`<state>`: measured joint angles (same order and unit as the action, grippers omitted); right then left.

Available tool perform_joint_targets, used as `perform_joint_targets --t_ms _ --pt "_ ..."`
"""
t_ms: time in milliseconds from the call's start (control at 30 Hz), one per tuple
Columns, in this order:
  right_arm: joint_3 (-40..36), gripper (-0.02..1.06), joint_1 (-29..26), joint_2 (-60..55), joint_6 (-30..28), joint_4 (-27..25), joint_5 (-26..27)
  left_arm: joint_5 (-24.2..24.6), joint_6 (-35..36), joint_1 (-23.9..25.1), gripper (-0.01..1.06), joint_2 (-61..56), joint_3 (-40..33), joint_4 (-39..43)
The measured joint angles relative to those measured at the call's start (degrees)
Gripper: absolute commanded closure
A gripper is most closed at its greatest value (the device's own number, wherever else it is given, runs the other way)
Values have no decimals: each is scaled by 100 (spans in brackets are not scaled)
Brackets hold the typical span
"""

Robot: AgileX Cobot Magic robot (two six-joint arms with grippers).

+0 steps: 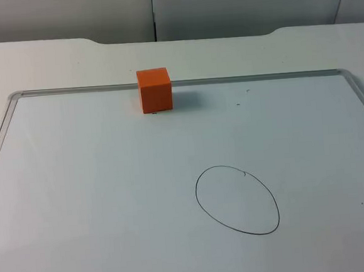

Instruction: Pick up one cube with the left hand and another cube with the right hand. First place the cube in the right hand at the target position, then stack the cube in the left hand on top.

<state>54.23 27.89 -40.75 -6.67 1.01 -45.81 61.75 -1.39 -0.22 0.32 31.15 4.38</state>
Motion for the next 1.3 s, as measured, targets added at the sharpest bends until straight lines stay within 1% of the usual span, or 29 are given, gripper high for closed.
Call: perform_joint_targets --t_ms 200,300,400,433,467,533,600,700,733,767,800,833,900,933,1000,1067,1100,1133,1200,1267,1300 --pt "0 105 0 -137 -87 -101 225 -95 0 0 0 0 0 -39" --pt "0 105 0 -295 -139 -101 256 -95 0 0 0 0 0 -39" --pt "0 105 0 -530 -408 -427 300 -95 0 0 0 0 0 -157" --pt "0 105 0 -530 -408 -427 300 -95 0 0 0 0 0 -157" --pt "0 105 0 -596 -620 -661 336 -95 0 0 0 0 0 -242" --pt "0 105 0 -634 -839 -970 352 -95 0 0 0 0 0 -438" --pt "0 105 0 -642 -886 -1059 357 -95 0 0 0 0 0 -570" --pt "0 105 0 -642 -1059 -1332 357 -120 -183 0 0 0 0 -1002" --pt "0 105 0 -642 -1076 -1376 357 -180 -248 0 0 0 0 -1205" --pt "0 105 0 -642 -1076 -1376 357 -180 -248 0 0 0 0 -1205" --pt "0 105 0 -642 -1092 -1405 357 -343 -353 0 0 0 0 -1535" --pt "0 105 0 -642 -1092 -1432 367 -424 -405 0 0 0 0 -1649" --pt "0 105 0 -642 -1092 -1442 395 -851 -633 0 0 52 0 -2132" --pt "0 105 0 -642 -1092 -1442 395 -851 -633 0 0 52 0 -2132" --pt "0 105 0 -642 -1092 -1470 395 -1130 -882 0 0 364 13 -2432" --pt "0 105 0 -642 -1092 -1573 423 -1470 -1295 0 0 857 13 -2784" --pt "0 105 0 -642 -1092 -1573 423 -1470 -1295 0 0 857 13 -2784" --pt "0 105 0 -642 -1092 -1644 463 -1647 -1602 0 0 1167 13 -2993" --pt "0 105 0 -642 -1092 -1739 587 -2068 -2306 0 0 1785 45 -3684" --pt "0 105 0 -642 -1092 -1789 725 -2298 -3317 0 0 2528 186 -4458" --pt "0 105 0 -642 -1092 -1789 725 -2298 -3317 0 0 2528 186 -4458"
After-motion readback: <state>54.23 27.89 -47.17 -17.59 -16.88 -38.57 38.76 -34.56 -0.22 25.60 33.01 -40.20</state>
